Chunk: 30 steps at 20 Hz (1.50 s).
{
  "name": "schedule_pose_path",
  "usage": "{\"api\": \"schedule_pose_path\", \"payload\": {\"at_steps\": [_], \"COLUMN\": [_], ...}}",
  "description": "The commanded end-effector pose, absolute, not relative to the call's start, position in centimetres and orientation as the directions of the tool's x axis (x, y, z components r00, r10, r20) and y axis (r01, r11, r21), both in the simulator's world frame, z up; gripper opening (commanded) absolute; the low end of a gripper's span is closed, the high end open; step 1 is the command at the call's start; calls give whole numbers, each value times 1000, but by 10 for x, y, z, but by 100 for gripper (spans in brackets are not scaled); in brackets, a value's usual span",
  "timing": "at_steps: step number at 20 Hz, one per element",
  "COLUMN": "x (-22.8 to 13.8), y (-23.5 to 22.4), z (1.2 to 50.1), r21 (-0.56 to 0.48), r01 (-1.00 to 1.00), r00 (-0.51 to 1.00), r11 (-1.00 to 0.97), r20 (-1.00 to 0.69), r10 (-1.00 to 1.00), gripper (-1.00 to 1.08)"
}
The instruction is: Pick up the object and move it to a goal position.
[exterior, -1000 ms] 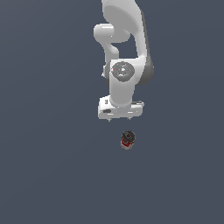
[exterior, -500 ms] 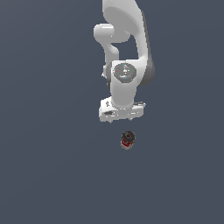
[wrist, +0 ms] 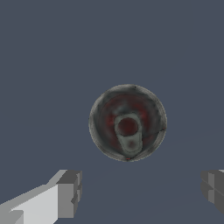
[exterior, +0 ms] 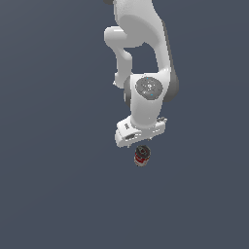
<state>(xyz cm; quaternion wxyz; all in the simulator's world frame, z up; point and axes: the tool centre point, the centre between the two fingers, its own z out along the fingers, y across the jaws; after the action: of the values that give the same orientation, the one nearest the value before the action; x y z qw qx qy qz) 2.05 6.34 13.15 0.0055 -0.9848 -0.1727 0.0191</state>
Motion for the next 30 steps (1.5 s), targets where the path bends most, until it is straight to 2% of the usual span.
{"api": "schedule_pose_path", "payload": {"at_steps": [1,8,15,25,30], "x": [31,49,51,50,51], "y": [70,80,81,82,82], "z": [130,128,126,83,77], "r21": [-12,-2,-1,0,0], "r01": [397,486,495,499,500], "r00": [917,874,869,867,866], "r11": [-918,-874,-869,-867,-866], "r20": [-23,-3,-1,0,0], "r10": [397,486,495,499,500], "gripper": [100,100,100,100,100]}}
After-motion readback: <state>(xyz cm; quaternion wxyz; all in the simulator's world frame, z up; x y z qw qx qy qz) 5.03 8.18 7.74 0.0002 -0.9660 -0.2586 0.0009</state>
